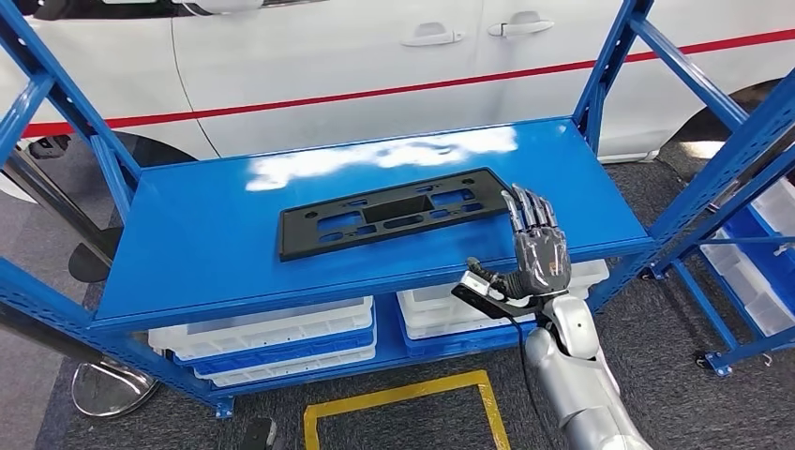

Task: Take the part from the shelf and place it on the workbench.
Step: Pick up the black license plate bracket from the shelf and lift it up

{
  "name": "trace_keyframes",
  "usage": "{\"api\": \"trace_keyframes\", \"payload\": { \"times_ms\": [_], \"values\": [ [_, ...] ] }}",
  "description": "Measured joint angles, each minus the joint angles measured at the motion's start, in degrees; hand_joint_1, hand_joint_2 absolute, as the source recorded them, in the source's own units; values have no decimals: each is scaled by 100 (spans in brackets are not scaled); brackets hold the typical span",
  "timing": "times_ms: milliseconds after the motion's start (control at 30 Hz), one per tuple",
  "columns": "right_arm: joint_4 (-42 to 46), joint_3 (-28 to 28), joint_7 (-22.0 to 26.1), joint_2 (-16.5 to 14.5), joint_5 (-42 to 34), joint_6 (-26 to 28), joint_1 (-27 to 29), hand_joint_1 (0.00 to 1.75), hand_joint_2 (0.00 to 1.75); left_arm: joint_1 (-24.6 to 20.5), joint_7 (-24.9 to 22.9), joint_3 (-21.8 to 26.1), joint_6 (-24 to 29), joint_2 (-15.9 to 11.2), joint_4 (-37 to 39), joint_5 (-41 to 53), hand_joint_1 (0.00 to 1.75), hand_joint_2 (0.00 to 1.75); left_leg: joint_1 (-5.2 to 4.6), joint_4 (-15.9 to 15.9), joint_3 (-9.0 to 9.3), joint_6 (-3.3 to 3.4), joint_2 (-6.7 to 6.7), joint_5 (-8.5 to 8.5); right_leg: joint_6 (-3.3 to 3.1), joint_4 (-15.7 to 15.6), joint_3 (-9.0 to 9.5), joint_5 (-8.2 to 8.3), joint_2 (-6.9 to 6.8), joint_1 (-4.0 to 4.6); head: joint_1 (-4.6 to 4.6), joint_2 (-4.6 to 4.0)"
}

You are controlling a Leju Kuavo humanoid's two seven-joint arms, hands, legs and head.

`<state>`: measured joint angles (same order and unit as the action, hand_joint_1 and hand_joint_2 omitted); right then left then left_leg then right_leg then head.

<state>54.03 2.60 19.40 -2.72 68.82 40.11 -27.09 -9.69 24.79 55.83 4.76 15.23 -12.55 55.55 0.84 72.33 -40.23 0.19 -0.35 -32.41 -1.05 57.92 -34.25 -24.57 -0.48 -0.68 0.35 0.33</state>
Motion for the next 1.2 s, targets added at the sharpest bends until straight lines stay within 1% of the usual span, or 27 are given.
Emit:
{"api": "trace_keyframes", "payload": {
  "times_ms": [33, 67, 100, 133, 200, 233, 333, 400, 433, 500, 533, 567, 600, 633, 700, 733, 767, 833, 900, 933, 1000, 1033, 1067, 1100, 1133, 1167, 1200],
  "values": [
    [-82, 102, -98, 84, 92, 1, -38, 0, 175, 10, 1, -4, 0, -7, 0, -4, 0, 0, 0, 234, -109, -7, 1, -54, 1, 10, -5, -1, -6, 6, 0, 0],
    [-143, 200, -194, 161, 194, 1, -73, 0, 175, 21, 2, -6, 0, -15, 0, -8, 0, 0, 0, 268, -123, -8, 2, -1, 4, 23, -9, -4, -8, 10, 0, 0],
    [-180, 286, -281, 220, 299, 2, -111, 0, 131, 28, 5, -7, 1, -21, 0, -8, 0, 0, 0, 61, -18, 2, 3, 160, 10, 40, -11, -11, -8, 12, 0, 0],
    [-212, 379, -392, 279, 443, 3, -156, 0, 87, 32, 14, -10, 3, -30, 0, -2, 0, 0, -2, -325, 175, 24, 5, 373, 22, 62, -11, -22, -6, 13, 0, 0],
    [-257, 545, -593, 377, 751, 3, -267, 0, 0, 26, 39, -24, 9, -46, 0, 10, 0, 0, -21, -1044, 526, 80, 11, 626, 68, 111, -26, -49, -3, 30, 1, 0],
    [-304, 635, -666, 420, 872, 3, -344, 0, 0, 26, 60, -33, 14, -54, 0, 6, 0, 0, -33, -1230, 606, 105, 13, 664, 98, 127, -40, -52, -3, 37, 2, 0],
    [-540, 877, -696, 481, 940, 3, -641, 0, 0, 31, 151, -48, 37, -70, 0, -88, 0, 0, -45, -1323, 617, 176, 13, 695, 197, 128, -68, -34, 0, 28, 1, 0],
    [-696, 1012, -675, 480, 939, 4, -855, 0, 0, 20, 214, -46, 65, -84, 0, -176, 0, 0, -21, -1386, 632, 239, 18, 745, 256, 310, -150, -168, 11, 9, 4, 0],
    [-773, 1087, -667, 473, 949, 4, -951, 0, 0, 13, 240, -44, 82, -93, 0, -220, 0, 0, -9, -1405, 634, 260, 21, 763, 281, 570, -268, -323, 18, -5, 5, 0],
    [-894, 1255, -673, 453, 992, 3, -1068, 0, 0, 9, 286, -28, 106, -117, 0, -308, 0, 0, -9, -1409, 623, 275, 18, 771, 324, 1308, -614, -669, 23, -23, 4, 0],
    [-926, 1342, -688, 447, 1020, 3, -1080, 0, 0, 14, 306, -14, 110, -128, 0, -354, 0, 0, -9, -1407, 621, 275, 13, 770, 340, 1592, -751, -753, 23, -33, 5, 0],
    [-938, 1425, -708, 444, 1044, 3, -1073, 0, 0, 24, 325, 2, 111, -137, 0, -397, 0, 0, -9, -1404, 621, 274, 3, 769, 350, 1684, -801, -727, 23, -42, 5, 0],
    [-932, 1494, -729, 443, 1060, 4, -1064, 0, 0, 36, 341, 17, 111, -142, 0, -431, 0, 0, -8, -1399, 624, 269, -18, 766, 353, 1548, -742, -594, 24, -53, 5, 0],
    [-908, 1550, -743, 442, 1066, 4, -1055, 0, 0, 49, 352, 30, 111, -143, 0, -455, 0, 0, -8, -1392, 629, 260, -46, 761, 352, 1222, -590, -392, 39, -65, 5, 0],
    [-799, 1599, -753, 445, 1056, 4, -1011, 0, 0, 77, 337, 43, 124, -138, 1, -456, 0, 0, -8, -1372, 622, 216, -106, 745, 334, 448, -225, -84, 185, -78, 4, 0],
    [-721, 1601, -751, 450, 1050, 4, -963, 0, 0, 91, 313, 45, 133, -135, 1, -439, 0, 0, -10, -1368, 611, 184, -132, 746, 320, 215, -117, -27, 243, -73, 4, 0],
    [-629, 1587, -747, 456, 1045, 5, -896, 0, 0, 111, 279, 46, 141, -133, 2, -411, 0, 0, -8, -1371, 599, 149, -158, 750, 300, 109, -68, -32, 282, -60, 4, 0],
    [-429, 1517, -713, 466, 1047, 6, -739, 0, 0, 166, 218, 46, 140, -138, 2, -331, 0, 0, -4, -1392, 590, 74, -218, 765, 241, 86, -58, -33, 214, -45, 4, 0],
    [-231, 1413, -663, 472, 1043, 7, -627, 0, 0, 233, 181, 44, 126, -155, 2, -261, 0, 0, -4, -1275, 537, 25, -188, 676, 147, 34, -27, -16, 124, -62, 1, 0],
    [-151, 1369, -647, 476, 1040, 6, -593, 0, 0, 255, 172, 43, 120, -168, 2, -238, 0, 0, -6, -1050, 434, 12, -139, 542, 100, 8, -11, -8, 71, -71, -1, 0],
    [-49, 1312, -638, 485, 1037, 5, -534, 0, 0, 276, 160, 43, 113, -187, 2, -214, 0, 0, 0, -304, 80, -2, -43, 175, 37, 2, -2, -18, -31, -46, -4, 0],
    [-11, 1291, -635, 487, 1040, 4, -494, 0, 0, 284, 146, 41, 110, -203, 2, -194, 0, 0, 3, 75, -103, -10, -25, 31, 24, 9, -1, -27, -84, -28, -3, 0],
    [30, 1268, -626, 488, 1043, 4, -447, 0, 0, 298, 98, 35, 109, -225, 2, -152, 0, 0, 3, 280, -207, -14, -15, -7, 17, 20, 0, -37, -137, -14, -3, 0],
    [81, 1238, -600, 489, 1045, 4, -402, 0, 0, 315, 6, 18, 107, -263, 1, -73, 0, 0, 2, 280, -207, -11, -4, 57, 14, 35, 2, -51, -188, -3, -2, 0],
    [139, 1197, -559, 489, 1047, 4, -366, 0, 0, 337, -129, -17, 100, -315, 1, 52, 0, 0, 1, 43, -87, -1, 19, 220, 18, 56, 5, -68, -239, 2, -3, 0],
    [200, 1143, -505, 489, 1046, 4, -343, 0, 0, 360, -292, -75, 77, -384, 1, 220, 0, 0, -4, -352, 116, 16, 78, 428, 27, 81, 9, -90, -288, 6, -3, 0],
    [255, 1081, -446, 489, 1045, 4, -336, 0, 0, 381, -445, -156, 29, -457, 1, 402, 0, 0, -28, -746, 313, 41, 191, 566, 45, 108, 12, -113, -332, 20, -3, 0]
  ]
}}
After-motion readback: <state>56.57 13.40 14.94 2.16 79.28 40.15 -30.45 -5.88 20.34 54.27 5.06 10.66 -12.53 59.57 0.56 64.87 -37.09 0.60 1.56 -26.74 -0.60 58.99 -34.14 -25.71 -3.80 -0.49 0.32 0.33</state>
